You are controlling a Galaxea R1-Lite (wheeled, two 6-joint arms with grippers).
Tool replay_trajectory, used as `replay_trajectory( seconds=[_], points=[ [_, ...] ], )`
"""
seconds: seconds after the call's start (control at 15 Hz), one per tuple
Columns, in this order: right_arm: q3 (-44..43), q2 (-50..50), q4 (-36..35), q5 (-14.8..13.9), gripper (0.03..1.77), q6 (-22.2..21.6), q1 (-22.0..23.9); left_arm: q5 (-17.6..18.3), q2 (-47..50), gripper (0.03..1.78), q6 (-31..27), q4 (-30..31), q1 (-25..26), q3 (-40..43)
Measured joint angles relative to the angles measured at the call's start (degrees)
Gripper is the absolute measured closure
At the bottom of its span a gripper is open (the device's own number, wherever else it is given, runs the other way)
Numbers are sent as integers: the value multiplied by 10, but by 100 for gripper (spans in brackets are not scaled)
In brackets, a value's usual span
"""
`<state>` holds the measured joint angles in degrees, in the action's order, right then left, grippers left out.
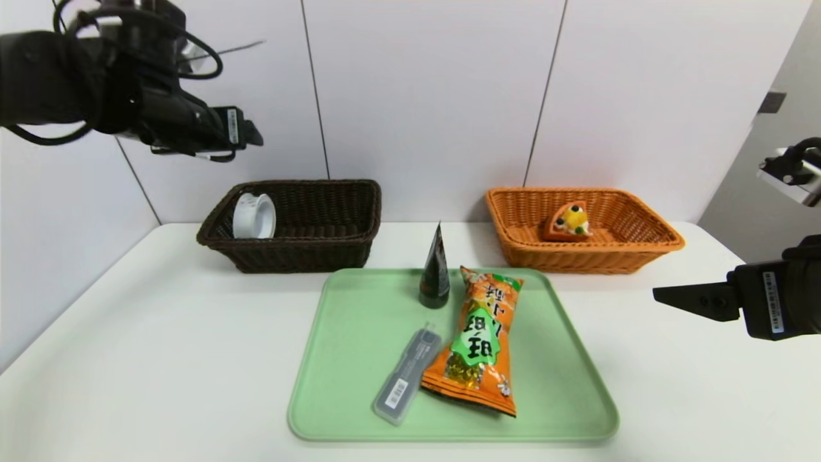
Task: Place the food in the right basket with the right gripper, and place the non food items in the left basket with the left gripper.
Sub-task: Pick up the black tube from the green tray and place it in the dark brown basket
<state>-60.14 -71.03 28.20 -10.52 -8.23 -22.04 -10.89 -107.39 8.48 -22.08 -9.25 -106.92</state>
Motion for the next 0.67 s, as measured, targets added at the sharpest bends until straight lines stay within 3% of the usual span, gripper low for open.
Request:
replay_trajectory(
  seconds=[0.27,0.53,0.67],
  points=[
    [2,0,-22,0,9,-2,1,-37,115,22,76,-58,-142,79],
    [3,4,-22,2,9,-4,4,-159,186,17,138,31,-286,271],
    [3,6,-22,2,9,-9,4,-187,210,16,146,94,-349,363]
  ],
)
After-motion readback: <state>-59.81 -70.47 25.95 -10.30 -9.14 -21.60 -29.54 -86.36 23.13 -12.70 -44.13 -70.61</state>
